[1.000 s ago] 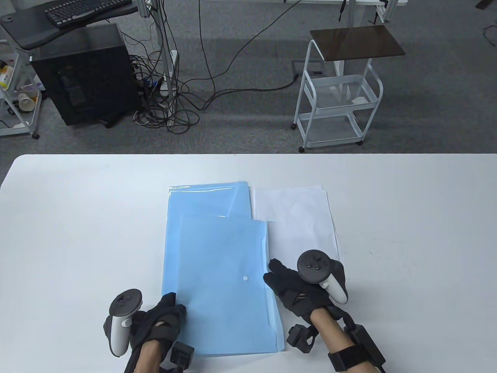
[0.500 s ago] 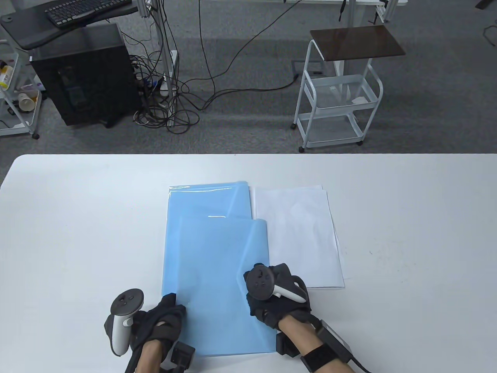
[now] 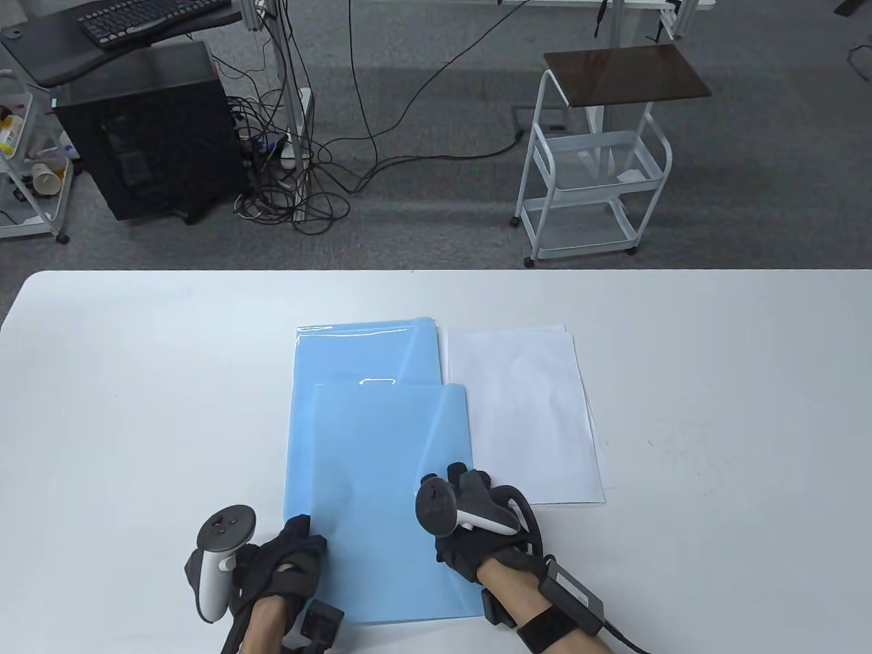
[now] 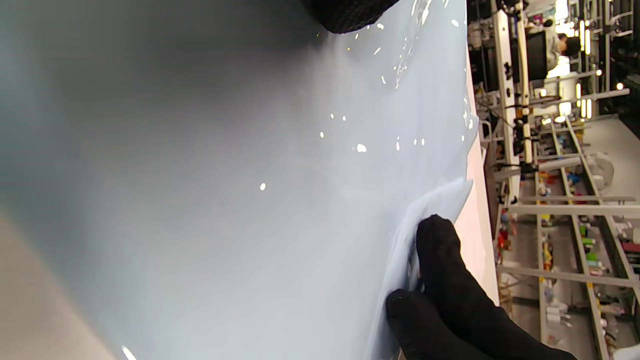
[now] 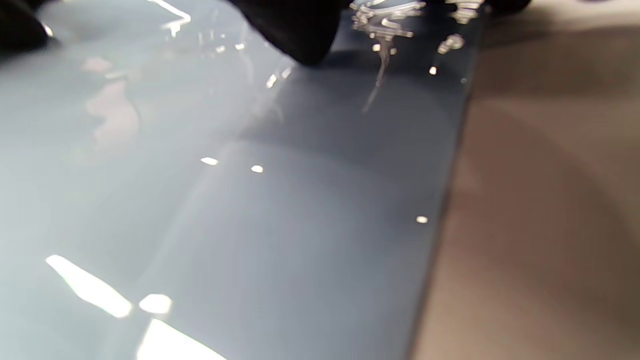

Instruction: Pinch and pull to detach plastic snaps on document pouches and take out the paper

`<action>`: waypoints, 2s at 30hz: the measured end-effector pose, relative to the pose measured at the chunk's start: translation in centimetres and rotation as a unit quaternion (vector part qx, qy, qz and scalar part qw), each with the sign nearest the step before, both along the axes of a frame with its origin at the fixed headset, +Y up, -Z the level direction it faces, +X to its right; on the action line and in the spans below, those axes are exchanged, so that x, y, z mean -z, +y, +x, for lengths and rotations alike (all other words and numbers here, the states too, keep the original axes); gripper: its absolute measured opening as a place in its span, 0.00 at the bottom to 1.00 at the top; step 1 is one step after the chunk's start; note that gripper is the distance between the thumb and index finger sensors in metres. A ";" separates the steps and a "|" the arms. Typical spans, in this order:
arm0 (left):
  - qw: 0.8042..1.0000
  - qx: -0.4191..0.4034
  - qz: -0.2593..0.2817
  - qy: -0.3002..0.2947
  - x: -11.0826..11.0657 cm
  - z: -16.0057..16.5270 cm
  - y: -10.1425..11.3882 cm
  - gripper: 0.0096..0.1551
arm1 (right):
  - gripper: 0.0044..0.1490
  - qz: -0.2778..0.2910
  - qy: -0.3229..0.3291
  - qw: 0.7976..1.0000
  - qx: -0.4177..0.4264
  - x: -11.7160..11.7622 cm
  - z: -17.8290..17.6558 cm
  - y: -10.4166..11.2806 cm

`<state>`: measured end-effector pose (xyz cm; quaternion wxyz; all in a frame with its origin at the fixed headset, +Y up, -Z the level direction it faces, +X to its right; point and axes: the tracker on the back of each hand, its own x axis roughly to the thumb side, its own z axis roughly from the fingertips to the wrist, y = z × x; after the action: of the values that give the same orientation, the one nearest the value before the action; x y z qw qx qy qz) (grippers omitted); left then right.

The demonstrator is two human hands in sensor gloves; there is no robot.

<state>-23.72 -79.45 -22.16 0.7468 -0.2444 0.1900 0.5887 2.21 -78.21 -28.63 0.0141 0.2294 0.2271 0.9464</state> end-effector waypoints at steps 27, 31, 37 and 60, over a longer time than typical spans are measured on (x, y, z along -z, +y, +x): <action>1.000 0.023 0.003 0.001 0.0 0.3 0.1 0.28 | 0.42 -0.035 -0.054 0.996 0.066 0.7 0.2 0.7; 0.999 0.039 0.006 -0.001 0.0 0.5 0.3 0.28 | 0.44 0.054 -0.057 0.993 0.084 -0.4 2.1 3.0; 0.999 0.041 0.008 -0.004 0.0 0.5 0.3 0.28 | 0.47 0.136 -0.086 0.982 0.103 -1.8 7.2 7.0; 1.000 0.013 0.002 -0.003 -0.1 0.3 0.3 0.30 | 0.57 0.232 -0.211 0.941 0.130 -2.6 18.7 5.4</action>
<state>-23.39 -79.16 -22.08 0.7553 -0.2419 0.1893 0.5789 20.92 -72.79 -26.02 0.1309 0.0489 -0.0385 0.9894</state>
